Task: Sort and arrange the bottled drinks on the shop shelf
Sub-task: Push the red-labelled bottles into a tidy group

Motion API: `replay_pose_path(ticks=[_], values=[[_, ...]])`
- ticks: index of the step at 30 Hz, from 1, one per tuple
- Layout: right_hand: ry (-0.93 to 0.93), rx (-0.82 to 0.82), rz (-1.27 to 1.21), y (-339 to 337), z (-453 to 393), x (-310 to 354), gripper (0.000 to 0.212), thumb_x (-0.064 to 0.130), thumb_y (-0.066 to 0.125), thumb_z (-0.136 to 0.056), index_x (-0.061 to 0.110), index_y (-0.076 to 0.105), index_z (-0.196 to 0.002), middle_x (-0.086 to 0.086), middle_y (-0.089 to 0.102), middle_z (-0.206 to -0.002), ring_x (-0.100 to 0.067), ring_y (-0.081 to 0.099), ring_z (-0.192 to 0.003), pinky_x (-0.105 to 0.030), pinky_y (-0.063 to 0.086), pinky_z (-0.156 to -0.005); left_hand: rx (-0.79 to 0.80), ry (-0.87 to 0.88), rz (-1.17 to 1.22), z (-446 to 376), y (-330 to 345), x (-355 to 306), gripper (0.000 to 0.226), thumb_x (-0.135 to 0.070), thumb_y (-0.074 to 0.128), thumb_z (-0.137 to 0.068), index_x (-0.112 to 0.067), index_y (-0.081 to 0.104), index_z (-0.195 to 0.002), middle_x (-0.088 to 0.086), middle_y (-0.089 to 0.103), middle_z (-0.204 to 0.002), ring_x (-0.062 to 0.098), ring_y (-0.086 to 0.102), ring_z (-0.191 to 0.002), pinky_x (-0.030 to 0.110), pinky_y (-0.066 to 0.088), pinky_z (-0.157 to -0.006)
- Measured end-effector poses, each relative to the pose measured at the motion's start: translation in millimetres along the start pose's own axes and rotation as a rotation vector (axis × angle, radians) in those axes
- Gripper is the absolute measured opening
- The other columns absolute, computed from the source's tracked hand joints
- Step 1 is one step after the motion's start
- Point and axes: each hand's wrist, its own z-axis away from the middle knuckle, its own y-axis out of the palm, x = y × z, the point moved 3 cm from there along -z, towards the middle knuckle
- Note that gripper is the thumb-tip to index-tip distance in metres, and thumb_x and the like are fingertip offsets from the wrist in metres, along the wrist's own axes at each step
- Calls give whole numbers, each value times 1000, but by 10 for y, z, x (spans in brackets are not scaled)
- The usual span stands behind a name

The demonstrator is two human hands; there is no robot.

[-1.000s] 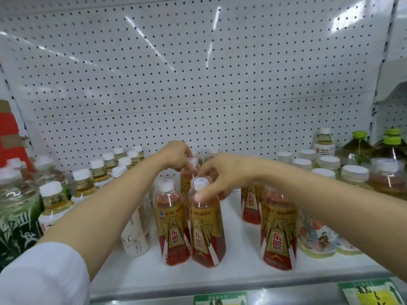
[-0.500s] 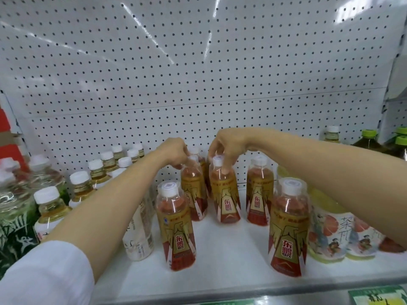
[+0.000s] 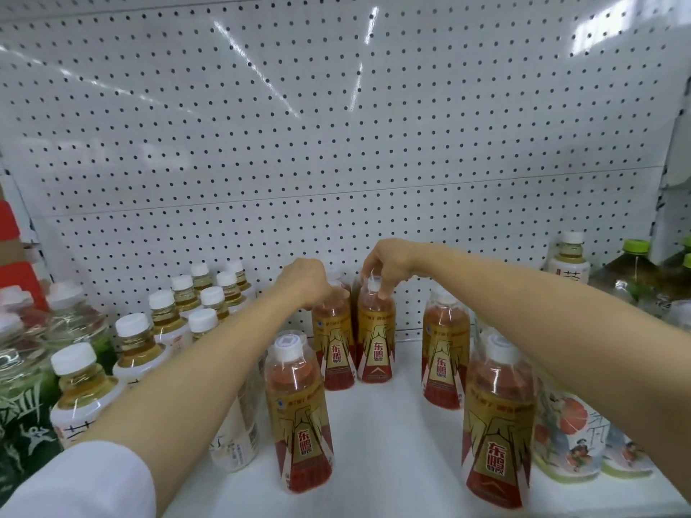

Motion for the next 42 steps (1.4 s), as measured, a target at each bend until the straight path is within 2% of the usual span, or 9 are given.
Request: replay_pose_path(ticks=[3, 9, 15, 21, 25, 29, 34, 39, 42], values=[[-20, 13, 51, 18, -40, 34, 53, 5, 78, -76, 17, 64, -126, -6, 60, -124, -21, 60, -97, -16, 43, -58, 8, 8, -3, -19, -1, 2, 52, -59, 66, -84, -10, 61, -67, 1, 59, -59, 18, 59, -61, 33, 55, -72], [-39, -6, 138, 91, -50, 113, 61, 6, 73, -81, 16, 55, -138, -7, 56, -136, -26, 56, -117, -32, 48, -92, 0, 7, 0, -47, 22, 37, 51, -56, 68, -85, -9, 58, -67, 7, 65, -66, 21, 63, -61, 32, 53, -65], [-44, -55, 56, 76, 153, -5, 65, 23, 76, -85, 17, 48, -143, -5, 53, -141, -26, 52, -125, -35, 43, -101, -28, 11, 9, -37, 56, -3, 57, -60, 64, -86, -10, 52, -60, 3, 57, -59, 18, 53, -57, 32, 49, -64], [-34, -29, -30, 79, 205, 30, 70, 39, 69, -89, 16, 40, -148, -6, 54, -139, -26, 62, -107, -37, 52, -95, -29, -13, 9, -41, 74, -43, 44, -42, 63, -94, -12, 55, -63, 1, 57, -61, 15, 51, -54, 26, 42, -53], [-7, -87, 99, 147, 91, 170, 58, 19, 72, -88, 7, 49, -141, -11, 59, -130, -16, 62, -74, -21, 51, -63, -38, -16, -12, -47, 75, -30, 32, -22, 58, -96, -10, 55, -66, 4, 59, -67, 20, 56, -61, 30, 47, -60], [27, -82, 121, 137, 65, 182, 59, 15, 77, -84, 5, 53, -136, -13, 61, -121, -20, 64, -76, -21, 54, -59, 5, -10, -10, -17, 82, -3, 28, -29, 59, -96, -5, 64, -82, 8, 67, -78, 24, 66, -72, 33, 53, -68], [-26, -121, 137, 25, 394, 158, 58, 33, 59, -97, 10, 42, -147, -8, 49, -147, -25, 53, -127, -34, 43, -106, 143, -61, 356, 291, -160, 95, 74, -68, 53, -88, -7, 53, -130, 8, 59, -125, 23, 67, -103, 42, 56, -93], [-55, -416, -86, 42, 1468, 15, 55, 46, 56, -95, 16, 51, -142, 1, 55, -143, -15, 52, -129, -31, 40, -107, -357, -113, 886, 1318, -92, 322, 66, -60, 49, -94, -24, 39, -148, -3, 51, -141, 16, 51, -121, 42, 43, -104], [-25, -609, -184, 299, 2042, -145, 52, 48, 57, -93, 21, 55, -138, 6, 57, -140, -11, 51, -129, -30, 39, -106, -372, -134, 1149, 1951, 335, 267, 85, -62, 59, -77, -25, 35, -150, -10, 48, -133, 12, 49, -118, 32, 45, -90]])
